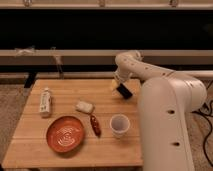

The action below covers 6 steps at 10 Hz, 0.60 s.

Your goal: Drag the ceramic bowl in a circle

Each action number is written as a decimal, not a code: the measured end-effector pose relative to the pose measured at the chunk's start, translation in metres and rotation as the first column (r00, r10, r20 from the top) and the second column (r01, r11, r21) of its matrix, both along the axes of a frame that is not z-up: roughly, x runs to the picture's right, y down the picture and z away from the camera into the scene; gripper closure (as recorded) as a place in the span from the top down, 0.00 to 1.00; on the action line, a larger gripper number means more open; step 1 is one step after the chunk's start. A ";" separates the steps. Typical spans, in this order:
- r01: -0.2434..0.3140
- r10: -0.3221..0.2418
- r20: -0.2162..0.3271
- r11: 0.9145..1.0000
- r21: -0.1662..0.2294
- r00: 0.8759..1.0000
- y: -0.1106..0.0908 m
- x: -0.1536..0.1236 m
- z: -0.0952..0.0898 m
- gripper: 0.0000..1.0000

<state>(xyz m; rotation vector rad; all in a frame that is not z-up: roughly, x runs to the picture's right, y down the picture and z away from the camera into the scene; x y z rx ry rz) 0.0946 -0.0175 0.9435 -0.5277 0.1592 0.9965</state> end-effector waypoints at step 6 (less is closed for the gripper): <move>0.119 -0.123 0.057 0.990 0.072 0.991 0.029 -0.039 -0.067 0.80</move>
